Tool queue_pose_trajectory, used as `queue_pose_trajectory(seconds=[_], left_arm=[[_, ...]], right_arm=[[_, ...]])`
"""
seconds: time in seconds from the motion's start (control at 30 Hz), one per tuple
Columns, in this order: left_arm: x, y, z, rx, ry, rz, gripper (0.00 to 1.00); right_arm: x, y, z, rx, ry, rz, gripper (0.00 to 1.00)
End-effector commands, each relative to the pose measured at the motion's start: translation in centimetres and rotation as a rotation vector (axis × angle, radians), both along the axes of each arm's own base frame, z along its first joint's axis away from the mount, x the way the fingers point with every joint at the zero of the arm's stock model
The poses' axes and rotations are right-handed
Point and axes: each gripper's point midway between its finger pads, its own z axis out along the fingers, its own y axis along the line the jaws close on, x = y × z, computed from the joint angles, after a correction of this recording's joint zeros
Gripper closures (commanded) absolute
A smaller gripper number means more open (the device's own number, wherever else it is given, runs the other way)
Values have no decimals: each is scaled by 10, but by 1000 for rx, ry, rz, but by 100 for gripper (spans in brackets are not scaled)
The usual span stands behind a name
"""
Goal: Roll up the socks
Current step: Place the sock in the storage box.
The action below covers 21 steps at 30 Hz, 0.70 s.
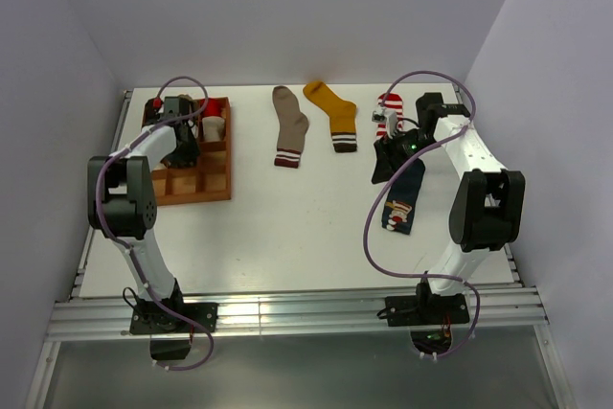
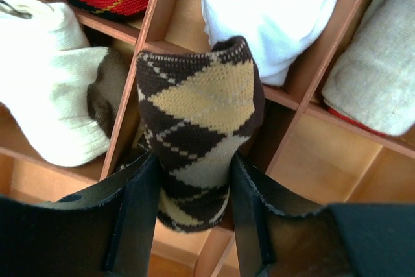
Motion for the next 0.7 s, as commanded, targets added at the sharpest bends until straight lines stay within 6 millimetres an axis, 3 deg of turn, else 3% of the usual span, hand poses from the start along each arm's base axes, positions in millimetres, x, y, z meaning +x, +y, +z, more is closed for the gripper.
queue_pose_trajectory(seconds=[0.0,0.4,0.57,0.67], left_arm=[[8,-7,47,-3,-77,-39,51],[9,-1,84,32,-133,-27,48],[9,-3,128,38,-228,-27,48],[8,-18,151,14,-280,-65,49]], right_arm=[[9,1,18,-10,-80,-3,28],[14,2,11,-53,-95,-23,28],[21,-16,2,-152,-155,-114,28],[22,-30,-8,-214,-163,-185,28]])
